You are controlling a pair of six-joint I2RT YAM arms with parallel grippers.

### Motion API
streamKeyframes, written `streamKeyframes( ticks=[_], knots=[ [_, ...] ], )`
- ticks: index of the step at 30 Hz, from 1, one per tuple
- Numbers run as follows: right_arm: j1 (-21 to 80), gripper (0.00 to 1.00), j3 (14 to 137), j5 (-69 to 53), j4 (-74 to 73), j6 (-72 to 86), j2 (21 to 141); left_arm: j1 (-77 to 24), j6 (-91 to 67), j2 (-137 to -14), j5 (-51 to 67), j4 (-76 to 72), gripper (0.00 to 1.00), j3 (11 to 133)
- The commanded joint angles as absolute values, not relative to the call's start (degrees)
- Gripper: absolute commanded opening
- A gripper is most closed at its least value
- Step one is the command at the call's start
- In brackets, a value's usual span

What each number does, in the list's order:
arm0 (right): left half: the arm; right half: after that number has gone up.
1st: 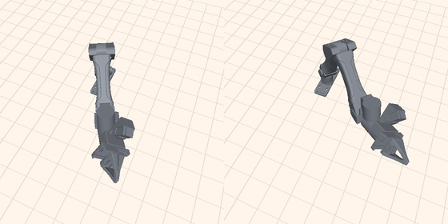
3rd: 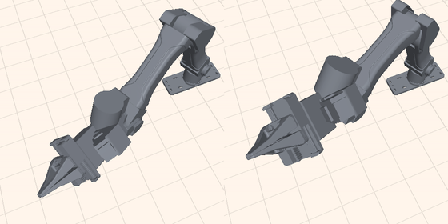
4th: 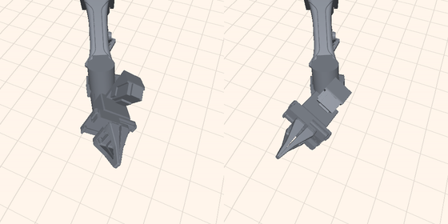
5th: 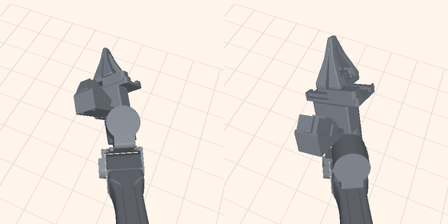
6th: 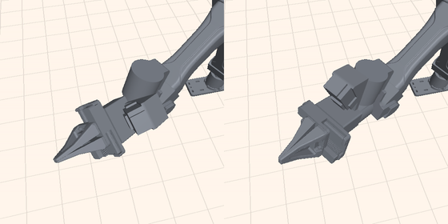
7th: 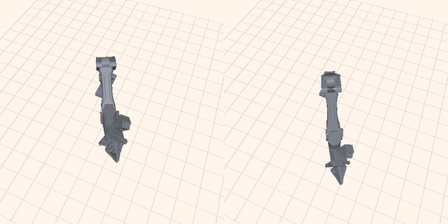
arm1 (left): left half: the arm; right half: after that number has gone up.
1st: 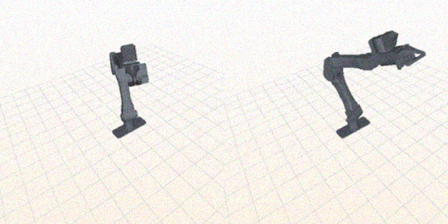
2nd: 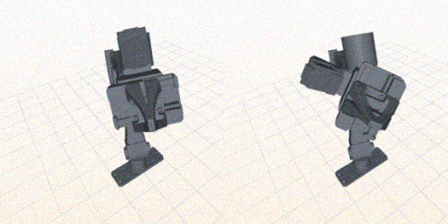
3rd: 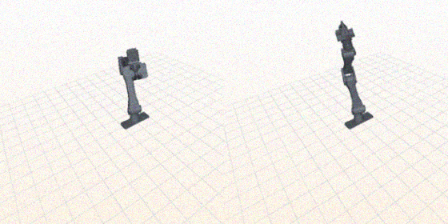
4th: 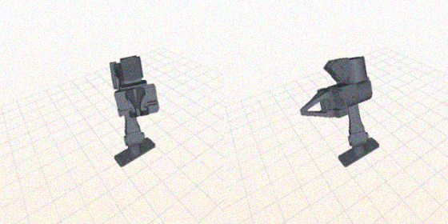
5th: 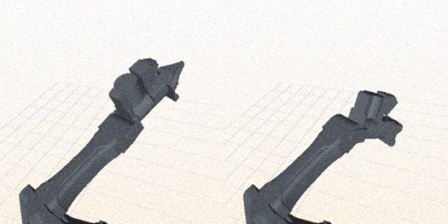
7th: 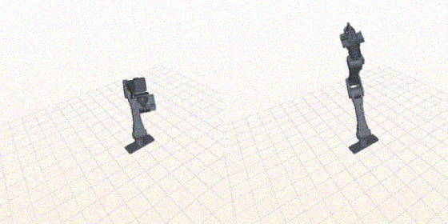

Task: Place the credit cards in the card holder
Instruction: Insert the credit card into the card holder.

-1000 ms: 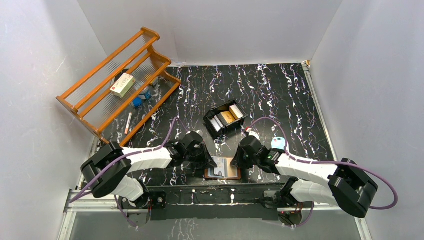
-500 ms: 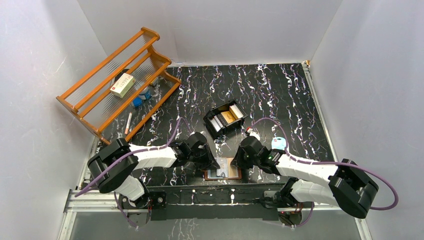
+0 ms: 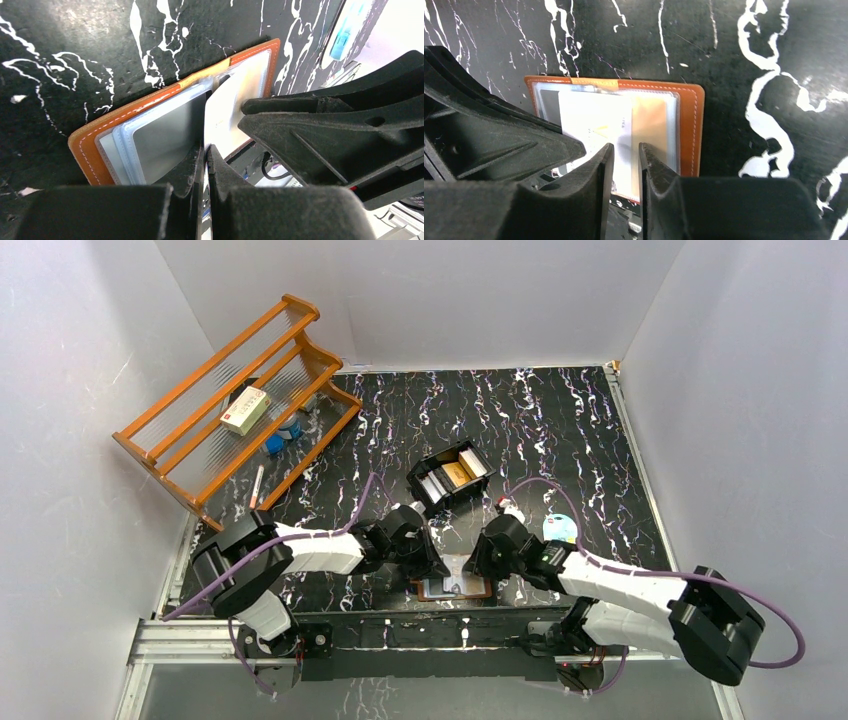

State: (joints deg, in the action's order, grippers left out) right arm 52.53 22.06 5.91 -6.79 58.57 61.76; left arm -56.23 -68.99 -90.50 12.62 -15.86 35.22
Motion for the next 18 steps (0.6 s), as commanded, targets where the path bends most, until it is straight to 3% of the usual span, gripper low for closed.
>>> streamKeyframes(
  ticks=[1, 6, 10, 15, 18],
  knots=[
    [52.6, 0.36, 24.1, 9.4, -15.6, 58.0, 57.9, -56.8, -67.2, -91.2, 8.2, -11.3, 0.01, 35.4],
    [52.6, 0.41, 24.1, 12.2, -21.3, 57.1, 55.0, -57.0, -66.4, -89.0, 7.3, -8.4, 0.22, 36.3],
    [52.6, 0.4, 24.4, 13.5, -23.8, 56.9, 52.4, -57.2, -66.0, -87.1, 6.1, -6.2, 0.32, 36.8],
    [52.6, 0.37, 22.4, 10.9, -20.7, 57.0, 52.0, -57.3, -65.5, -86.7, 5.1, -3.4, 0.34, 37.7],
    [52.6, 0.36, 21.5, 9.2, -19.6, 58.0, 53.0, -57.4, -65.1, -86.7, 5.3, -2.4, 0.27, 38.2]
  ],
)
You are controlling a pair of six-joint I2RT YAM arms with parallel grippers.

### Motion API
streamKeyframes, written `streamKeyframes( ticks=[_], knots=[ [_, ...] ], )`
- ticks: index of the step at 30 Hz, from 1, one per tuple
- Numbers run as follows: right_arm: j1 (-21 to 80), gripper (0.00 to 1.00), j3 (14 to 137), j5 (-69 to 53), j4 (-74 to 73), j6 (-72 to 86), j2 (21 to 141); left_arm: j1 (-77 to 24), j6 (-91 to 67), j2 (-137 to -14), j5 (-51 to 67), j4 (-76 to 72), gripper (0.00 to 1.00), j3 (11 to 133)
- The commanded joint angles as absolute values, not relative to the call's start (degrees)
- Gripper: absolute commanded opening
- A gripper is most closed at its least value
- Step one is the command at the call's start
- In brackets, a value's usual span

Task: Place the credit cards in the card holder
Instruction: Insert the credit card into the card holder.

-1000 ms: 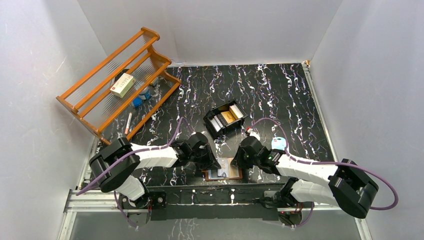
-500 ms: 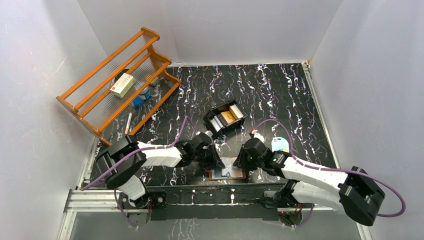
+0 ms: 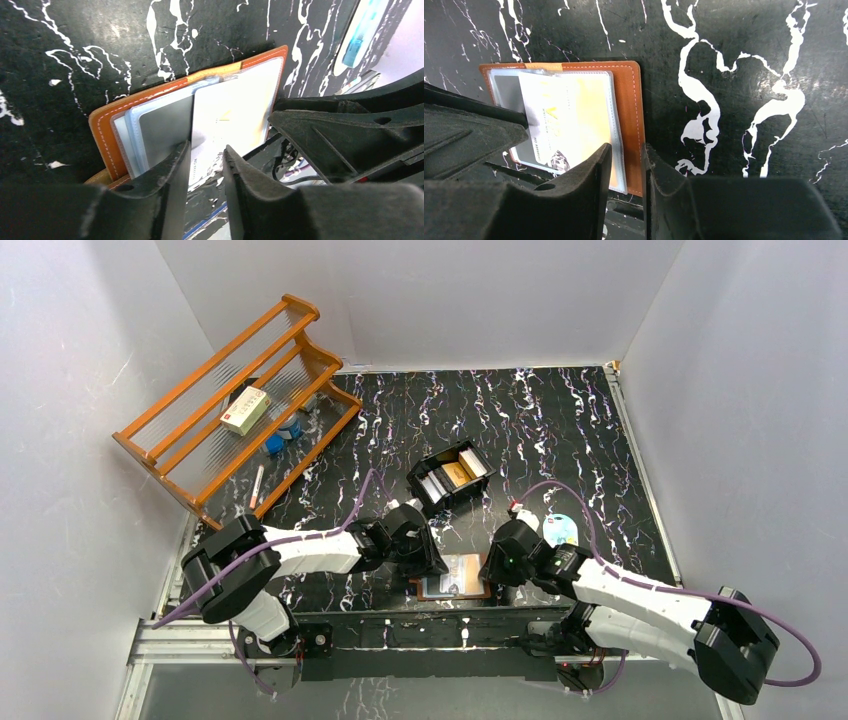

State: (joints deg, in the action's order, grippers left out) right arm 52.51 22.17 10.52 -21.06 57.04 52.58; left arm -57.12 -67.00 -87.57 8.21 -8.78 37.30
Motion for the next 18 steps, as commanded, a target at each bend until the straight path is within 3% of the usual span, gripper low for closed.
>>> streamKeyframes(
  ticks=[1, 18],
  knots=[
    [52.6, 0.35, 21.1, 8.5, -18.8, 58.2, 53.3, -57.4, -65.1, -86.7, 5.4, -2.3, 0.25, 38.2],
    [52.6, 0.33, 16.5, 5.7, -13.7, 61.1, 52.8, -59.9, -62.9, -93.6, 8.3, -6.2, 0.27, 43.2]
  ],
)
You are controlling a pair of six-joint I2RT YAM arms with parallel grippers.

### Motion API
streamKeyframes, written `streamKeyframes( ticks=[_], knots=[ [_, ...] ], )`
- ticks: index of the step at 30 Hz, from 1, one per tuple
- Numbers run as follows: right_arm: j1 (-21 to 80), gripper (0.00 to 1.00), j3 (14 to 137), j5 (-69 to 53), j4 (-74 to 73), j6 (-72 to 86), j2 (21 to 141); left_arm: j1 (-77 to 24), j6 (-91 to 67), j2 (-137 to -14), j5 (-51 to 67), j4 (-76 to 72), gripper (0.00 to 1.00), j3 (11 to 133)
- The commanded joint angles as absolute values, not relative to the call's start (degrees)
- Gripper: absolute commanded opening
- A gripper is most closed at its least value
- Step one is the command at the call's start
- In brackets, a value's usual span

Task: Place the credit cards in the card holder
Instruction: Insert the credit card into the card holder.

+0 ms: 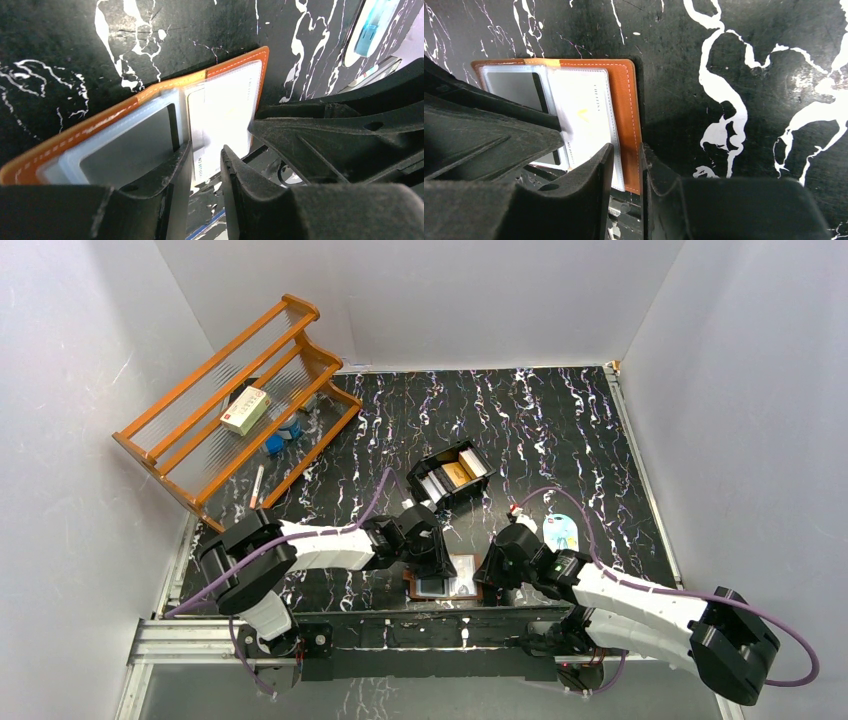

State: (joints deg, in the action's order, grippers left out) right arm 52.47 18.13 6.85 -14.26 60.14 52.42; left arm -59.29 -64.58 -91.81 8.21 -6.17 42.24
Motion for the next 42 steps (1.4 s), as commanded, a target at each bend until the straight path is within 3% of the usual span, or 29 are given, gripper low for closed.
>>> streamKeyframes(
  ticks=[1, 10, 26, 42],
  knots=[
    [52.6, 0.33, 16.5, 5.7, -13.5, 61.1, 53.0, -60.0, -62.7, -94.0, 8.3, -6.6, 0.26, 43.5],
    [52.6, 0.36, 17.7, 8.4, -15.8, 60.3, 53.1, -60.4, -61.4, -92.6, 7.8, -7.1, 0.26, 44.3],
    [53.0, 0.38, 34.4, 7.6, -26.8, 57.1, 52.8, -57.7, -56.5, -82.2, 4.3, 6.8, 0.37, 44.6],
    [55.8, 0.36, 38.0, 7.3, -16.8, 54.3, 65.1, -45.8, -53.7, -69.6, 9.0, 9.1, 0.43, 34.1]
  ],
)
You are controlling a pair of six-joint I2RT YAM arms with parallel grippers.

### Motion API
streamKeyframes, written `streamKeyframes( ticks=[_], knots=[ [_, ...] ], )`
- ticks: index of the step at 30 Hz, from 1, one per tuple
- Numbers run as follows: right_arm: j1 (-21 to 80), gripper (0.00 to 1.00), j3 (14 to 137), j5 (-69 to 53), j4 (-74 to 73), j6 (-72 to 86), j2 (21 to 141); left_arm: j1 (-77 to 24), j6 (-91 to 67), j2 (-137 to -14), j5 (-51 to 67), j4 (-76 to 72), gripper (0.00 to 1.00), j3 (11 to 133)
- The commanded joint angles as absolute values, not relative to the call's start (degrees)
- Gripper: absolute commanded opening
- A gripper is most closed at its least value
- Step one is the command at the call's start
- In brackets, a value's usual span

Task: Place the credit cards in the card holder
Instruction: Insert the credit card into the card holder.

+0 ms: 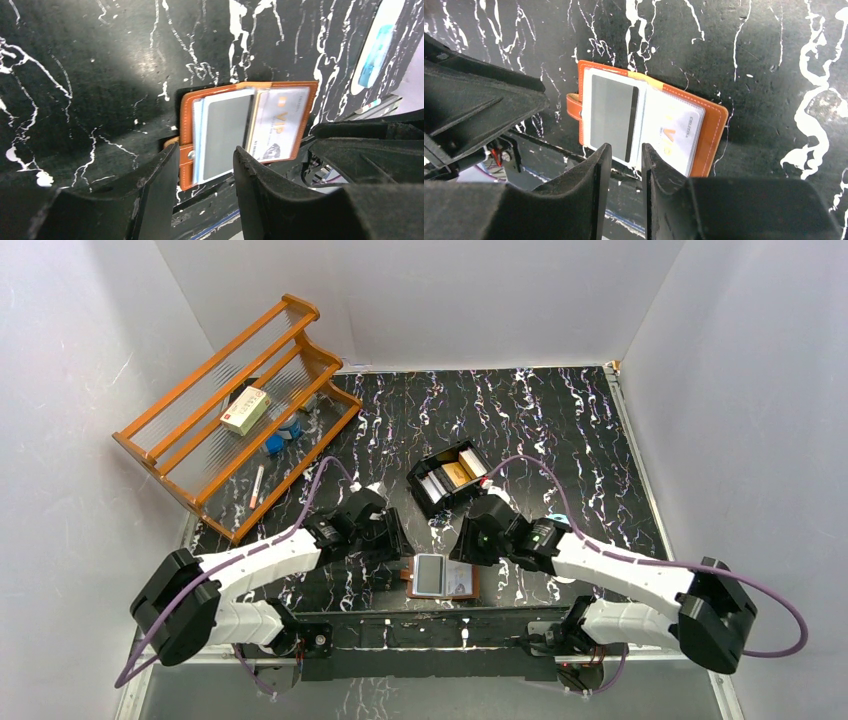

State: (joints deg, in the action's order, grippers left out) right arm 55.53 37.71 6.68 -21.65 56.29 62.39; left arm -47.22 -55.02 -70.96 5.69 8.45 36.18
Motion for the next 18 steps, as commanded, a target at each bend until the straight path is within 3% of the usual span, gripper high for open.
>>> streamKeyframes(
  ticks=[1, 6, 18],
  knots=[
    [55.8, 0.35, 37.9, 7.7, -16.8, 54.0, 66.1, -45.5, -53.7, -69.9, 9.8, 8.5, 0.43, 33.7],
    [55.8, 0.32, 35.1, 8.5, -14.5, 53.2, 69.0, -45.2, -52.9, -72.8, 12.4, 6.4, 0.45, 32.3],
    [55.5, 0.29, 27.9, 9.4, -11.9, 54.2, 67.7, -45.2, -55.8, -76.9, 25.0, -15.3, 0.47, 26.4]
  ],
)
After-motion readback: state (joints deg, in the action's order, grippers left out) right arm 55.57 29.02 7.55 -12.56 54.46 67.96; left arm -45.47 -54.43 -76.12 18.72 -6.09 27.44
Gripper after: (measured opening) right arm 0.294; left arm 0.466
